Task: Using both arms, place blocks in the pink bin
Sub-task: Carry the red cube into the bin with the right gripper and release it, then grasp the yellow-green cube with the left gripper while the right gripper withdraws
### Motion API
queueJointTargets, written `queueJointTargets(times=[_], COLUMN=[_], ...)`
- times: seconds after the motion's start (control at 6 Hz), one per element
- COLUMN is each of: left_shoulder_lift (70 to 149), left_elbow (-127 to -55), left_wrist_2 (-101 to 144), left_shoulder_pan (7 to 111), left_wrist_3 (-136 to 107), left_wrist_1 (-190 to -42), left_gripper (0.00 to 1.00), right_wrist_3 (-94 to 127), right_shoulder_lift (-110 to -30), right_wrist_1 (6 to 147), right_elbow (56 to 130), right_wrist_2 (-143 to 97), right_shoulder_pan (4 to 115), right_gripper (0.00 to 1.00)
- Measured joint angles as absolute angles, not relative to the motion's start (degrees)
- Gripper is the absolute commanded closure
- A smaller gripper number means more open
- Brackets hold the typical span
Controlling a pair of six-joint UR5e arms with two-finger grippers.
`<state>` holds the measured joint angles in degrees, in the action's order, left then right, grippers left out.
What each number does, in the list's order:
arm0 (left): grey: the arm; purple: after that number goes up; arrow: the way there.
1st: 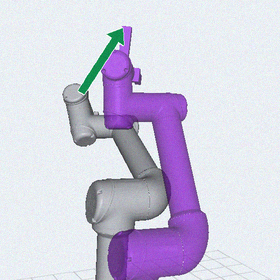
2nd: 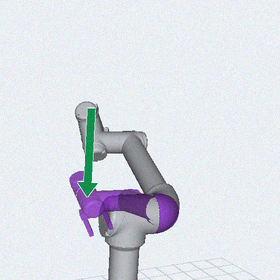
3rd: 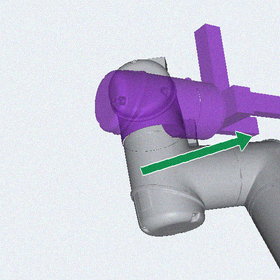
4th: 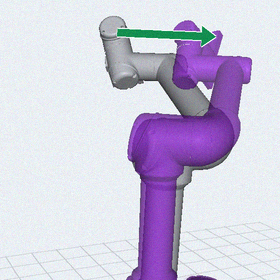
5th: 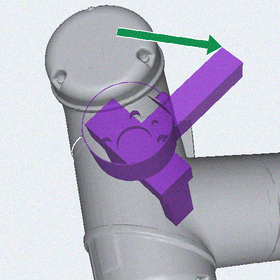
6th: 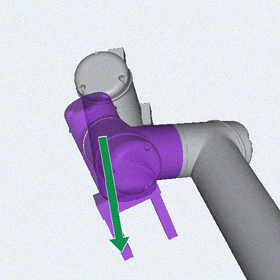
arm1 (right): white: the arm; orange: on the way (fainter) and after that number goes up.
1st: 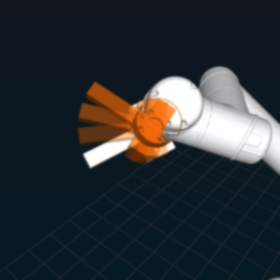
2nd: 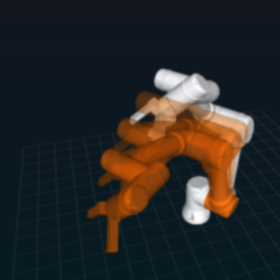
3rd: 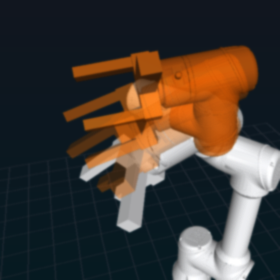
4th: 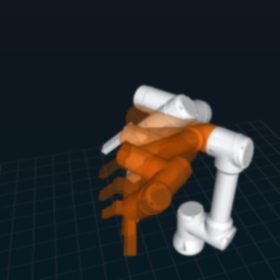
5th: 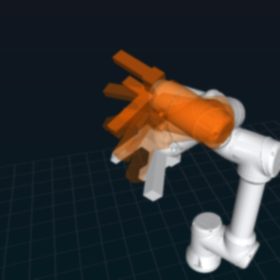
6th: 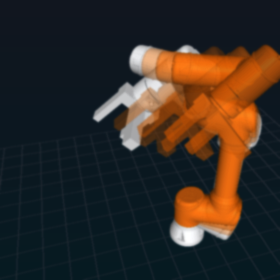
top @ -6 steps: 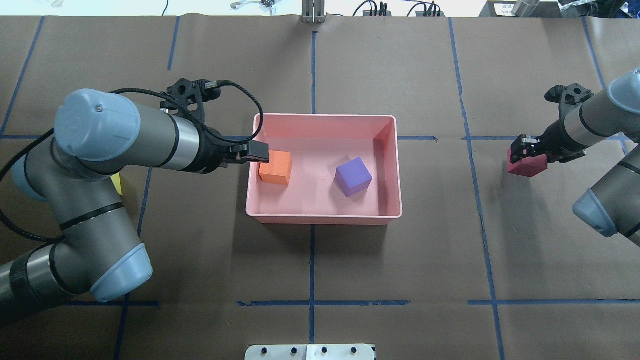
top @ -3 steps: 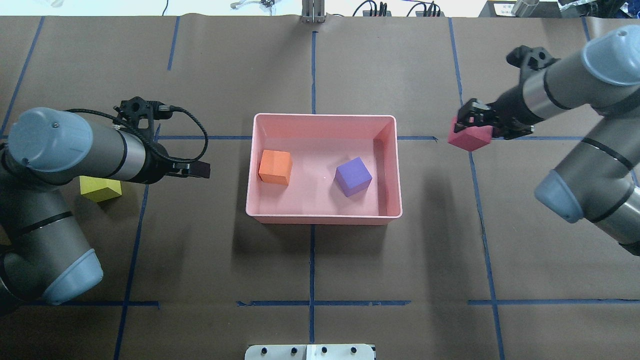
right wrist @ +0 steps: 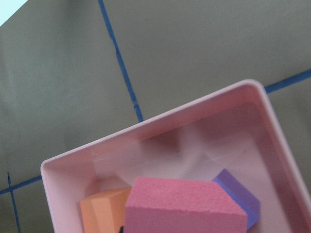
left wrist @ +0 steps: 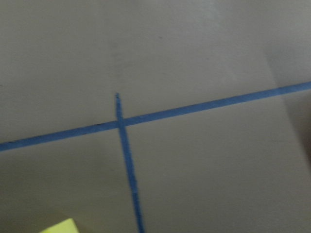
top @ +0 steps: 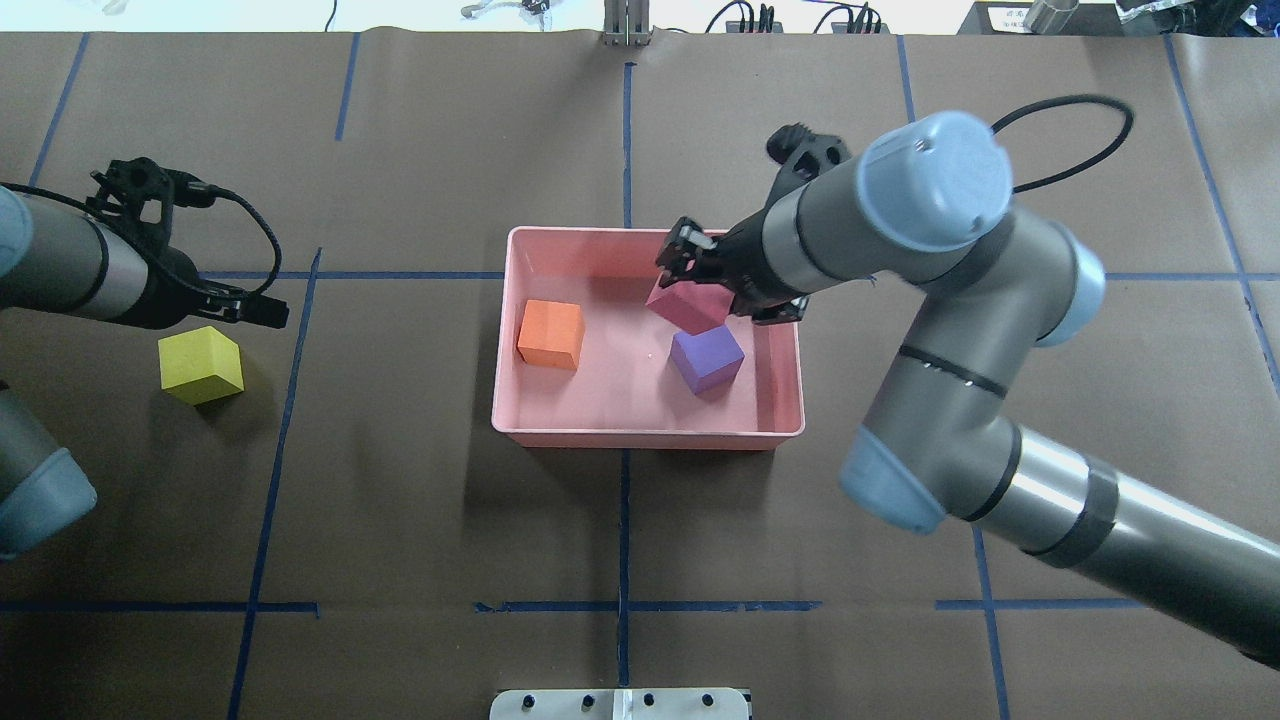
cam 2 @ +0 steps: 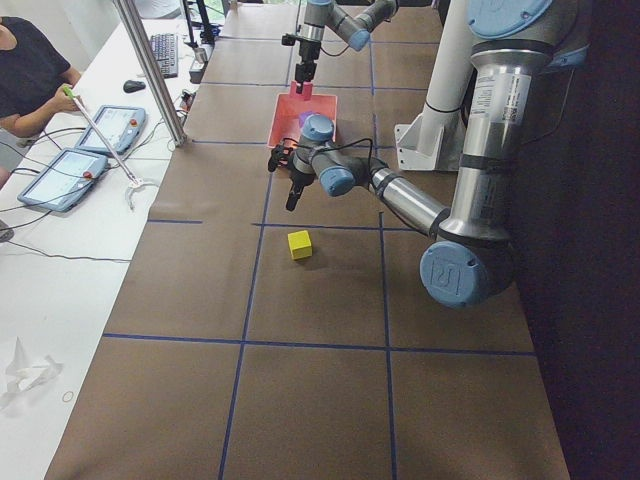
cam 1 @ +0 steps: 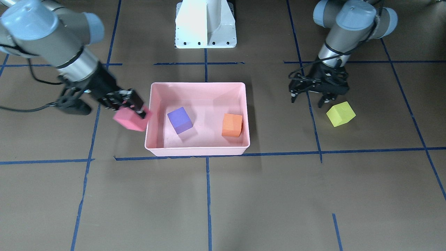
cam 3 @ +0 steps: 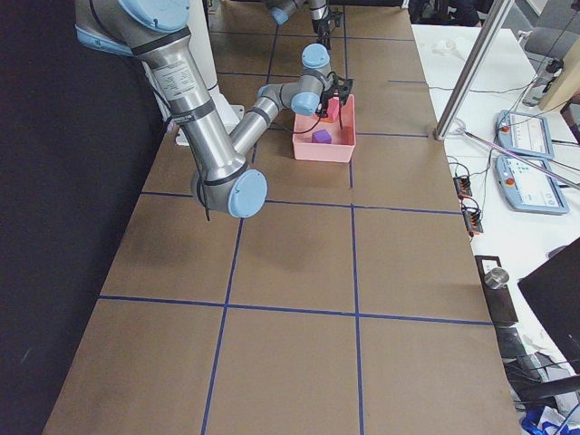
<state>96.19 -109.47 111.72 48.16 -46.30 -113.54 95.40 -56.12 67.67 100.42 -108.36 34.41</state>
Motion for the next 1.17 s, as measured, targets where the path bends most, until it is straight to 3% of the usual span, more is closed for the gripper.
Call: queueJointTargets(times=[0.33,0.67,1.17], left_shoulder_lift=[94.88,91.83,91.87], left_elbow=[-108.48,-106.84,-102.58], left_wrist_2=[118.10,119.30,120.92], left_shoulder_pan=[53.14,54.00,53.44], left_wrist_3=[-42.95,-45.47,-55.20], left_wrist_1=[-113.03,-112.87,-112.92], left_gripper=[0.00,0.00,0.00], right_wrist_3=[96.83,96.90,93.81], right_shoulder_lift=[-53.53,-54.53,-63.44], right_wrist_1=[67.44,67.48,67.47], right_elbow=[96.13,98.27,104.15], right_wrist_2=[-103.47,-103.21,-118.54], right_shoulder_pan=[29.83,29.99,44.23], right_gripper=[0.00,0.00,0.00])
